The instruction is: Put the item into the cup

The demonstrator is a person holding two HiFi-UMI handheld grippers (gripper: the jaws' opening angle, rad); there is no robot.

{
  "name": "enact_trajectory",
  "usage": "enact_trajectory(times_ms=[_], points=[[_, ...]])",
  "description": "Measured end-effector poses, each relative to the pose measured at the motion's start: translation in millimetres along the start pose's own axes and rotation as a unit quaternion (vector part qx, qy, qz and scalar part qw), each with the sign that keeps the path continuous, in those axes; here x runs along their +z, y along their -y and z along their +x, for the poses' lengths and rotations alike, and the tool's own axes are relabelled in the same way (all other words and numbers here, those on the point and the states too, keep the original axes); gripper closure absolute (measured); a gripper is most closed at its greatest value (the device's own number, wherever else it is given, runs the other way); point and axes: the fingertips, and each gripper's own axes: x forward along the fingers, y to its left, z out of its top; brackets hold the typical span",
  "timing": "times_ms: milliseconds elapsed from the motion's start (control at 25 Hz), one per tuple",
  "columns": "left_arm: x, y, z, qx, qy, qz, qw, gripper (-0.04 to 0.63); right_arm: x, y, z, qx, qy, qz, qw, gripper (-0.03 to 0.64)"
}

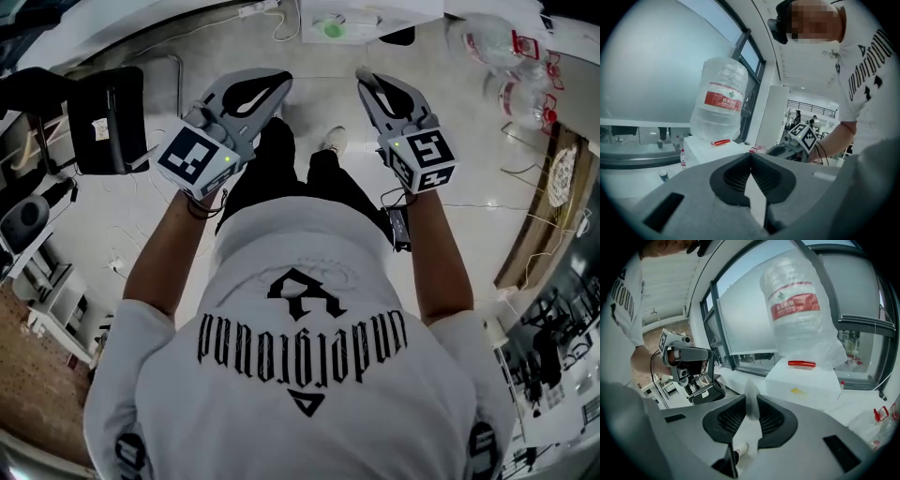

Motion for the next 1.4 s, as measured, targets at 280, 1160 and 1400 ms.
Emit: enact_trajectory(times_ms=[280, 1160, 1400], points=[[-38.7, -22.7, 23.4, -0.013, -0.013, -0.014, 0.9997, 0.581, -26.4, 20.6, 34.9, -0.005, -0.014, 0.003, 1.0, 0.543], [-141.7, -92.4, 96.9, 0.0, -0.036, -0.01, 0.9993, 0.58, -130.6, 86.2, 152.2, -0.036, -0.055, 0.045, 0.997, 0.543], [-174.9, -111.6, 111.0, 0.001, -0.05, -0.021, 0.9985, 0.58, -144.2, 104.0, 176.1, -0.042, -0.054, 0.048, 0.997, 0.543]])
